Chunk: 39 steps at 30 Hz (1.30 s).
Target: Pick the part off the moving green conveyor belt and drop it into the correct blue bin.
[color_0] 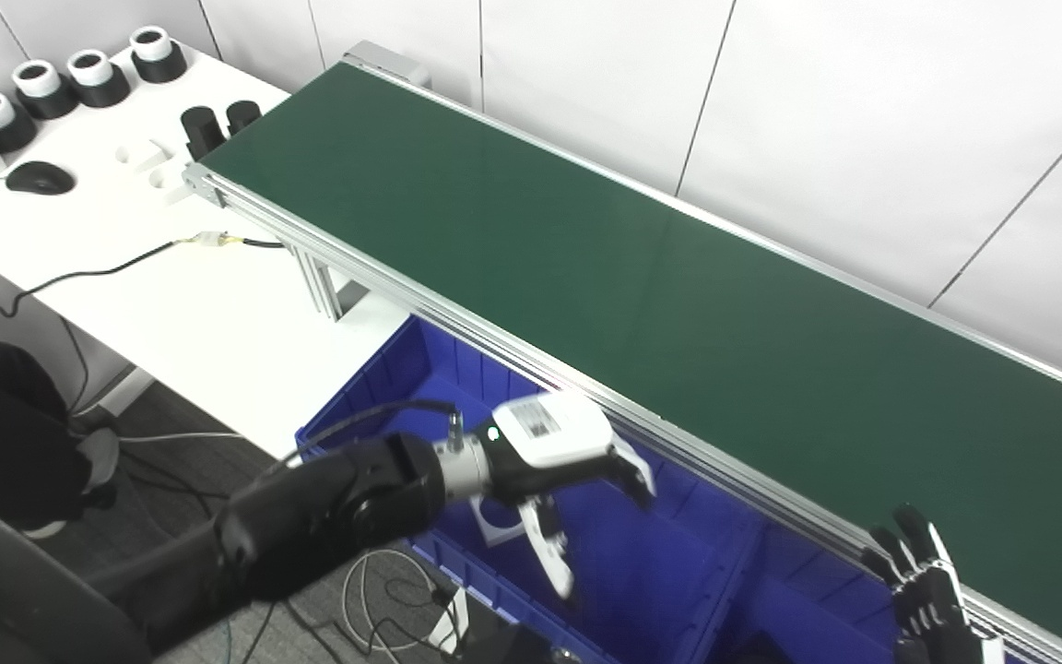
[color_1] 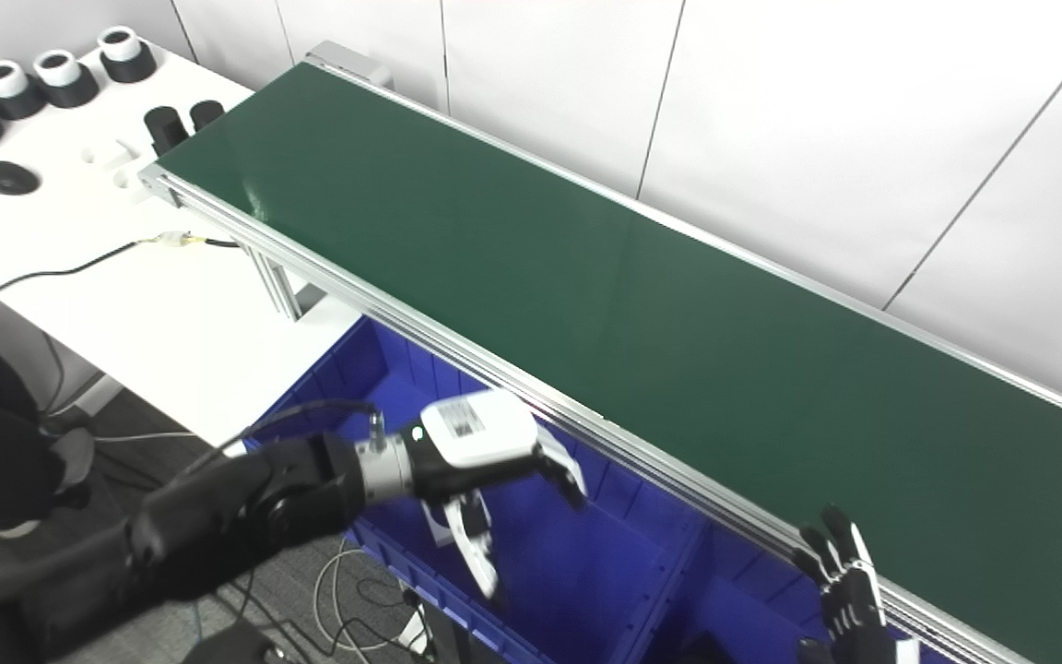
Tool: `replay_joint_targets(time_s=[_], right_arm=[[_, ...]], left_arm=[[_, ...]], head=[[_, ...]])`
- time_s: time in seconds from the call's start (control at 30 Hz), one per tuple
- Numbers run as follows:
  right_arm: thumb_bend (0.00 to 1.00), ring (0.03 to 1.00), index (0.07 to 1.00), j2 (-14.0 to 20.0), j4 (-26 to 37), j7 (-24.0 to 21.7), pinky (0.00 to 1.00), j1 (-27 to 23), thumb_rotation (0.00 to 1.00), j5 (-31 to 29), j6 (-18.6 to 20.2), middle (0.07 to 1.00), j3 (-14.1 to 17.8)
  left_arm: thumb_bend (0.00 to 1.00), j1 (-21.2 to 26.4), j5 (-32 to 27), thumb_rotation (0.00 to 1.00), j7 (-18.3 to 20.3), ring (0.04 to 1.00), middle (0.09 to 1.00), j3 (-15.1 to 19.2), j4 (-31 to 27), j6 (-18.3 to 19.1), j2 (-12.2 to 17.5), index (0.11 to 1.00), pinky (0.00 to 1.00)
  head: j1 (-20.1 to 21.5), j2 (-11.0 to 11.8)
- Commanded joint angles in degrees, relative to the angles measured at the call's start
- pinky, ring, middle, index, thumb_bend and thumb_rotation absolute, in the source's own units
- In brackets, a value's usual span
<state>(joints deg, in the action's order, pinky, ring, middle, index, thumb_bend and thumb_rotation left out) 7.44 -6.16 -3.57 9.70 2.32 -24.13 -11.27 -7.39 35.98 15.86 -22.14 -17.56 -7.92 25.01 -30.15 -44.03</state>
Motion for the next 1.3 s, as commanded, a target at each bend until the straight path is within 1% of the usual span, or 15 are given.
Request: replay_joint_targets(time_s=[0.0, 0.07, 0.17, 0.3, 0.37, 0.47, 0.57, 0.6, 0.7, 0.73, 0.77, 0.87, 0.97, 1.13, 1.27], right_arm=[[0.83, 0.870, 0.907, -0.4, 0.8, 0.0, 0.80, -0.8, 0.91, 0.1, -2.8, 0.930, 0.3], [0.84, 0.867, 0.906, -0.5, 0.7, 0.1, 0.80, -0.9, 0.91, 0.2, -2.8, 0.930, 0.3], [0.84, 0.870, 0.905, -0.6, 0.1, 0.4, 0.80, -1.2, 0.91, 0.5, -2.8, 0.931, 0.2], [0.84, 0.875, 0.906, -1.0, -1.0, 1.1, 0.81, -1.7, 0.92, 1.6, -2.8, 0.933, -0.4], [0.85, 0.870, 0.903, -1.6, -1.5, 1.8, 0.81, -1.8, 0.92, 2.4, -2.8, 0.927, -0.8], [0.86, 0.873, 0.898, -2.5, -2.2, 4.0, 0.82, -2.2, 0.92, 4.2, -2.8, 0.923, -1.9], [0.88, 0.882, 0.895, -3.4, -3.5, 8.0, 0.84, -2.7, 0.93, 7.1, -2.8, 0.932, -3.2], [0.88, 0.884, 0.894, -3.6, -3.9, 9.2, 0.85, -2.9, 0.92, 7.6, -2.8, 0.931, -3.5], [0.88, 0.892, 0.901, -4.2, -5.5, 13.4, 0.87, -3.5, 0.92, 9.2, -2.8, 0.932, -4.8], [0.88, 0.898, 0.902, -4.4, -6.0, 14.8, 0.87, -3.7, 0.92, 9.8, -2.8, 0.933, -5.2], [0.88, 0.901, 0.902, -4.7, -6.9, 16.3, 0.88, -4.0, 0.92, 10.0, -2.8, 0.934, -5.7], [0.89, 0.904, 0.902, -4.9, -9.0, 19.6, 0.87, -4.7, 0.92, 10.3, -2.8, 0.940, -7.7], [0.88, 0.901, 0.909, -5.6, -10.8, 22.7, 0.84, -5.4, 0.90, 11.1, -2.8, 0.951, -10.4], [0.86, 0.906, 0.911, -5.9, -12.2, 26.5, 0.83, -6.1, 0.89, 11.2, -2.8, 0.954, -14.2], [0.86, 0.907, 0.913, -5.2, -12.2, 27.8, 0.83, -6.3, 0.89, 10.9, -2.8, 0.952, -16.3]], left_arm=[[0.93, -0.6, -11.0, 0.40, 3.3, 0.687, 0.714, 2.1, -4.4, 4.5, -0.9, 0.697, 0.59], [0.91, -1.2, -18.1, 0.39, 5.8, 0.686, 0.729, 2.8, -6.2, 7.4, -1.9, 0.715, 0.56], [0.92, -1.1, -25.8, 0.47, 7.9, 0.723, 0.747, 3.9, -7.0, 9.3, -3.3, 0.732, 0.63], [0.94, -1.2, -32.4, 0.50, 7.2, 0.745, 0.765, 5.7, -4.9, 5.3, -5.4, 0.738, 0.66], [0.93, -1.2, -33.6, 0.53, 6.6, 0.767, 0.793, 6.7, -3.5, 2.3, -6.2, 0.757, 0.68], [0.92, -1.2, -33.8, 0.54, 5.1, 0.810, 0.841, 7.8, -1.6, -1.3, -8.2, 0.778, 0.71], [0.91, -1.0, -34.3, 0.53, 3.8, 0.845, 0.873, 8.1, 2.4, -5.9, -10.8, 0.789, 0.75], [0.92, -1.0, -34.0, 0.55, 3.4, 0.864, 0.888, 8.1, 3.8, -7.2, -11.6, 0.799, 0.78], [0.93, -0.5, -33.1, 0.58, 2.9, 0.888, 0.903, 7.9, 8.4, -11.3, -12.9, 0.812, 0.81], [0.93, -0.3, -32.8, 0.59, 2.8, 0.916, 0.921, 7.8, 9.9, -12.6, -13.3, 0.830, 0.85], [0.92, 0.2, -32.1, 0.60, 2.6, 0.934, 0.932, 7.6, 12.3, -14.0, -14.1, 0.842, 0.87], [0.95, 1.6, -30.1, 0.67, 1.5, 0.991, 0.967, 7.1, 17.7, -17.6, -15.6, 0.889, 0.96], [0.95, 2.7, -27.5, 0.69, -0.7, 0.998, 0.982, 6.0, 21.4, -18.9, -15.6, 0.910, 0.96], [0.92, 3.7, -27.7, 0.66, -3.8, 1.000, 0.983, 3.5, 23.4, -19.0, -14.8, 0.912, 0.97], [0.91, 3.3, -27.5, 0.66, -7.1, 0.994, 0.980, 1.8, 23.3, -19.0, -13.7, 0.916, 0.96]], head=[[0.0, 0.1], [0.3, 0.3], [1.9, 0.2], [9.0, -0.7], [15.9, -1.2], [20.9, -1.1], [28.9, 0.3], [29.4, 0.4], [36.2, 3.0], [36.2, 3.0], [39.5, 4.2], [42.6, 5.3], [49.1, 7.2], [52.1, 7.6], [51.7, 7.3]])
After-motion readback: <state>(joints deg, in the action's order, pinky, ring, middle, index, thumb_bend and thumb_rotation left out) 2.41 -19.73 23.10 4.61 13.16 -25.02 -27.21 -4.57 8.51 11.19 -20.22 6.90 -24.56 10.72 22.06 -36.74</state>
